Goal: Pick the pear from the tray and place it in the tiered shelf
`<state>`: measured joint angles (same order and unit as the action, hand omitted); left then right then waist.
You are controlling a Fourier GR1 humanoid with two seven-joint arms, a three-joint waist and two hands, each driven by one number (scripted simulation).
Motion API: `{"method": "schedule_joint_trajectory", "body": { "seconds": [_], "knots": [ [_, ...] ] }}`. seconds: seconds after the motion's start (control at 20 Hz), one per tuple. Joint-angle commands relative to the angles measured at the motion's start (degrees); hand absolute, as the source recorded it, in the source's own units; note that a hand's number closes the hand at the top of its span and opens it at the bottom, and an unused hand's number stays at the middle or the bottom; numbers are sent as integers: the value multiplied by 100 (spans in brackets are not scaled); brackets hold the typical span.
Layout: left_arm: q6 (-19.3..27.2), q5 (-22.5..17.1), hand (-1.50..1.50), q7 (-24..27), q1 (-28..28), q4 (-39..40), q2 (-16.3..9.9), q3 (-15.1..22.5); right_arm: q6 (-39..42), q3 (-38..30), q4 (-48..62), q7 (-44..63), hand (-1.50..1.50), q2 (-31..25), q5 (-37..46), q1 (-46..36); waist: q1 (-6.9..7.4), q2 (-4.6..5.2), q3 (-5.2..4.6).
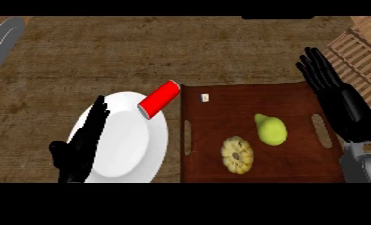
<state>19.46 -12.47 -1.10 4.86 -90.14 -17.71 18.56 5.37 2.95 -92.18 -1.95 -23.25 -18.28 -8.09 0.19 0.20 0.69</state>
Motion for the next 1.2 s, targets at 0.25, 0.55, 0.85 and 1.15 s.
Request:
{"method": "schedule_joint_trajectory", "body": {
  "seconds": [0.25,0.55,0.85,1.15],
  "knots": [
    [-364,-123,0,-347,-1523,-40,-398,-610,1587,457,1962,949,150,-439,-263,-2172,475,169,-62],
    [-740,-562,0,-774,-1987,308,-480,-854,1853,-33,3642,1878,-150,4,-1098,-2614,311,138,-56],
    [-984,-725,0,-844,-2148,510,-647,-1178,3791,-204,4475,2343,-150,-701,-1636,-3788,203,57,-65],
    [-978,-669,0,-898,-2020,356,-587,-1050,5066,781,4210,3389,-150,-1034,-1145,-4484,288,4,-78]
  ]
}}
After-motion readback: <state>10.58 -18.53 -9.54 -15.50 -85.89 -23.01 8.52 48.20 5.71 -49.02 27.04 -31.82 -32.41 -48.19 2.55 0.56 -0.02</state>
